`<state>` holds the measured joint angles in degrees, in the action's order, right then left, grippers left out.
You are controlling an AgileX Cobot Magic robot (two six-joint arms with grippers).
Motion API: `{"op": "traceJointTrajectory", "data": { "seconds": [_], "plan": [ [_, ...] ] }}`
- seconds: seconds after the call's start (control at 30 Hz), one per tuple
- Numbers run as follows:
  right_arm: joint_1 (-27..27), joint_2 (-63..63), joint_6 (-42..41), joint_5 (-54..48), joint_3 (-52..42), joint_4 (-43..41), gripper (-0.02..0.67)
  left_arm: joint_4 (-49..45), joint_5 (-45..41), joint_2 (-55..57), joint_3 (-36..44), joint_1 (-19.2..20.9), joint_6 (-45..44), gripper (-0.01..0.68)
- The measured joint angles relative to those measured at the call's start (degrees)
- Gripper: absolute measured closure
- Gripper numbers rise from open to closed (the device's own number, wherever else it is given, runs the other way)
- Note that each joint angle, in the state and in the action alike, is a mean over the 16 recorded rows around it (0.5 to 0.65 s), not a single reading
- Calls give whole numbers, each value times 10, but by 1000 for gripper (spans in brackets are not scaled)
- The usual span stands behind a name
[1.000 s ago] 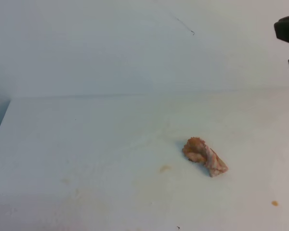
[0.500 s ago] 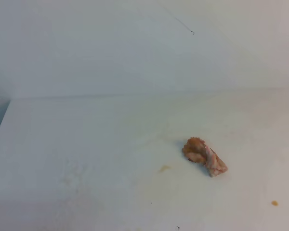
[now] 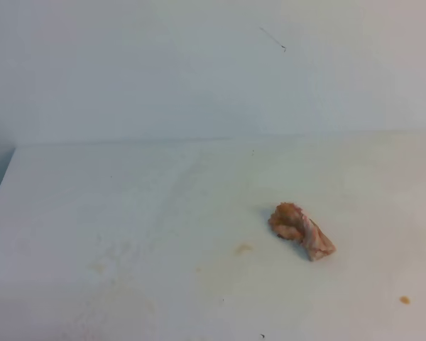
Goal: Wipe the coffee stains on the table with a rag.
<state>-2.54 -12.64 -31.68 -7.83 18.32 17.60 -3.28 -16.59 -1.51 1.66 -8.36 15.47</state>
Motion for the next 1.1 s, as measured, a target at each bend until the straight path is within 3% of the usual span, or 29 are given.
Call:
{"op": "traceJointTrajectory", "data": {
  "seconds": [0.3, 0.67, 0.87, 1.1],
  "plan": [
    [-21, 124, -41, -10, -163, 21, 651, 2, 0, 0, 1, 0, 0, 673],
    [-28, 133, -2, -121, -198, 22, 651, 3, -2, 0, 1, 0, 0, 673],
    [-28, 133, 64, -144, -198, -14, 651, 3, -2, 0, 1, 0, 0, 673],
    [-28, 133, 213, -143, -197, -112, 651, 3, -2, 0, 1, 0, 0, 673]
  ]
}}
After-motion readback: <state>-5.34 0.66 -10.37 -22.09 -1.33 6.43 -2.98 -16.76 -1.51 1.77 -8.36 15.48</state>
